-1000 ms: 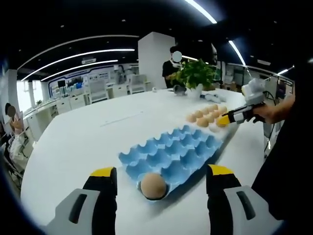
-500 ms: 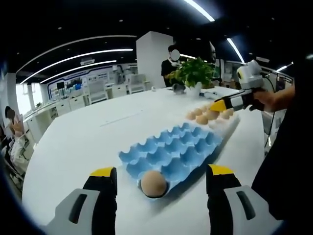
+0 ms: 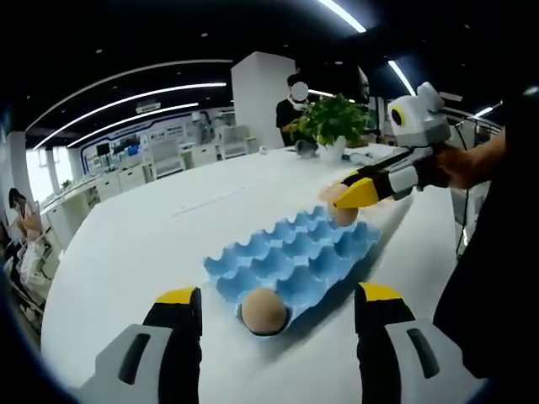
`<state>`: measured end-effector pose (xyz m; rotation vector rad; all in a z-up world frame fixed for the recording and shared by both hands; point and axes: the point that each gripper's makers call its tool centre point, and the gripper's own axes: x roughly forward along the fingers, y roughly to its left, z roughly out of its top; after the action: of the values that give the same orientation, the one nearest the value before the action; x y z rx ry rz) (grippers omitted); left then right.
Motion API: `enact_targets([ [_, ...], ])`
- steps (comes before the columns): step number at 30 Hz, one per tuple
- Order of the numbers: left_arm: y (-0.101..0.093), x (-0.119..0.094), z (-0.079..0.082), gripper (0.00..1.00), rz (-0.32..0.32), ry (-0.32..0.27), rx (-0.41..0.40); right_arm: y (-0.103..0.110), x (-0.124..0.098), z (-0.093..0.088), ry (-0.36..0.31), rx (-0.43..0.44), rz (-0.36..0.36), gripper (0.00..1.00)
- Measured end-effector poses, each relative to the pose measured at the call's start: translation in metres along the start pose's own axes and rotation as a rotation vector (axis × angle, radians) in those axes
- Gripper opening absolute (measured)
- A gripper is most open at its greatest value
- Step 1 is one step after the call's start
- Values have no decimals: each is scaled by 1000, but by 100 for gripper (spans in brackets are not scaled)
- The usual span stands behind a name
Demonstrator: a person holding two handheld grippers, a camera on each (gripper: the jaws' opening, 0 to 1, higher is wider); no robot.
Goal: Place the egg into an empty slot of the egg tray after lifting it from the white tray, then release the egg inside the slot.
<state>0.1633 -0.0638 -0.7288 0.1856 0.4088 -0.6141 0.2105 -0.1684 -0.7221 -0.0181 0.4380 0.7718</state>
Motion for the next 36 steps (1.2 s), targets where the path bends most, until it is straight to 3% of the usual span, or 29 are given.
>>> enact_targets([
  [15,3,1,-14,73,-10,11,-7,54,43,-10,59,-92,168,23],
  [36,2,2,-16,71,-11,9,-3,64,61,-38,137,-172,217,23],
])
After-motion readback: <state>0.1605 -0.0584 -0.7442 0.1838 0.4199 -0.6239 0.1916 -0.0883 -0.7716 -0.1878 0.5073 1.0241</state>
